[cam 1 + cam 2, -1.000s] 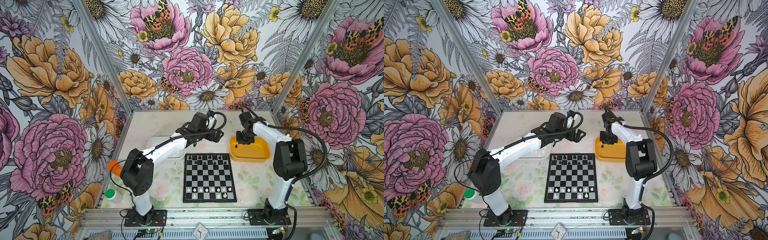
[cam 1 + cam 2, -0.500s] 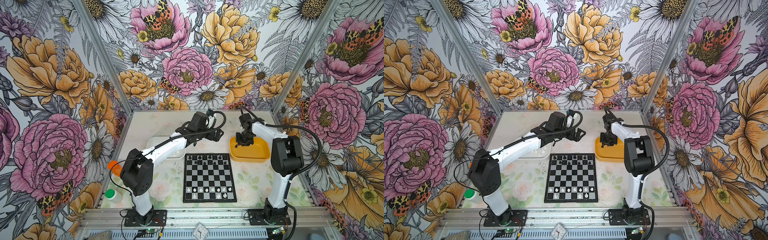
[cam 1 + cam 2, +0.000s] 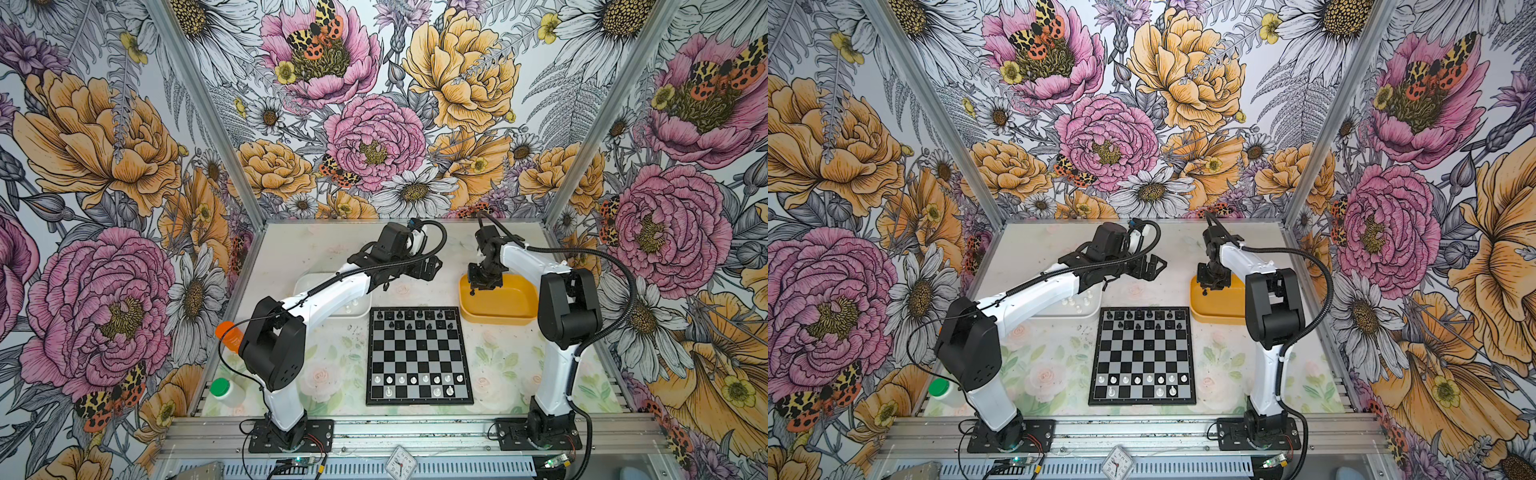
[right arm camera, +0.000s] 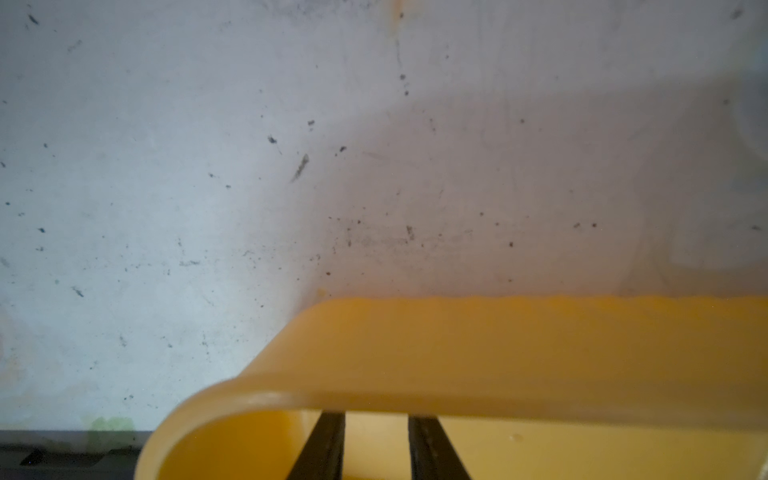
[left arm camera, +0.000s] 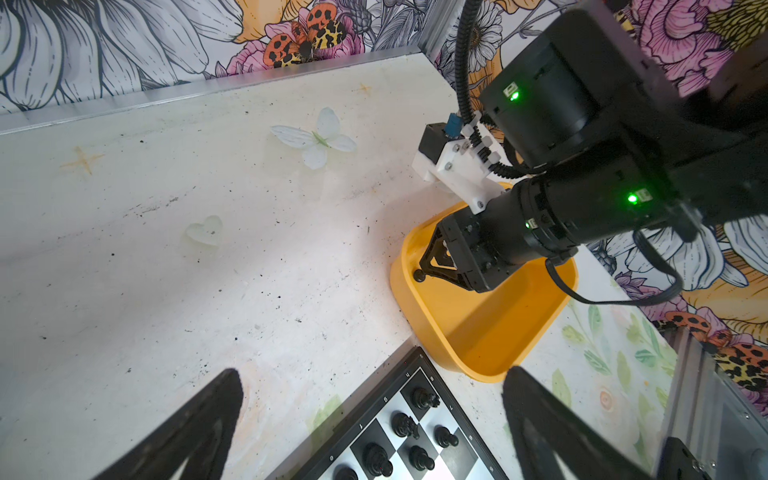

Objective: Set up the chess pieces on the board
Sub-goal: 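Lower the right gripper onto the last black pawn in the yellow bin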

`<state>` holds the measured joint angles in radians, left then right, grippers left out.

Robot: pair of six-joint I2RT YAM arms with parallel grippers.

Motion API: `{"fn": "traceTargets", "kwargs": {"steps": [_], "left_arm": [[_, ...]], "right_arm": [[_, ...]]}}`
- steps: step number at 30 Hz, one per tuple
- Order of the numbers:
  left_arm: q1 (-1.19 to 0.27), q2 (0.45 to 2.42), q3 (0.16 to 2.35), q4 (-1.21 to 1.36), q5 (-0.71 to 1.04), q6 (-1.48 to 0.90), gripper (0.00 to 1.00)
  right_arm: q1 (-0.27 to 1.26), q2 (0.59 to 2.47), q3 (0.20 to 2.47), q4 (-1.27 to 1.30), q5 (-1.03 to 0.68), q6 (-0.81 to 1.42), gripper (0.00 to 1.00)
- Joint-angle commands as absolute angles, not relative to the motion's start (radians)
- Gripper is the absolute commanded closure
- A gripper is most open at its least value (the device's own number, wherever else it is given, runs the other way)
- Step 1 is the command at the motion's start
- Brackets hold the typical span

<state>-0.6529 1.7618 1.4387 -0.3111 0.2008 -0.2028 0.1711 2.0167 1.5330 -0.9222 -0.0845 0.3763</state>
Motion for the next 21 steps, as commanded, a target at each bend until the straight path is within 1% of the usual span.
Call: {"fn": "traceTargets", "kwargs": {"steps": [1, 21], "left_arm": [[-0.639, 1.712, 1.419, -0.318, 0.202, -0.204, 0.01], [-0.598, 1.686, 1.389, -0.319, 0.219, -0.198, 0.01]], "right_arm": [[0.178, 2.036, 1.564, -0.907, -0.094, 0.39, 0.7], [0.181, 2.07, 1.57, -0.908, -0.086, 0.394, 0.74]]}}
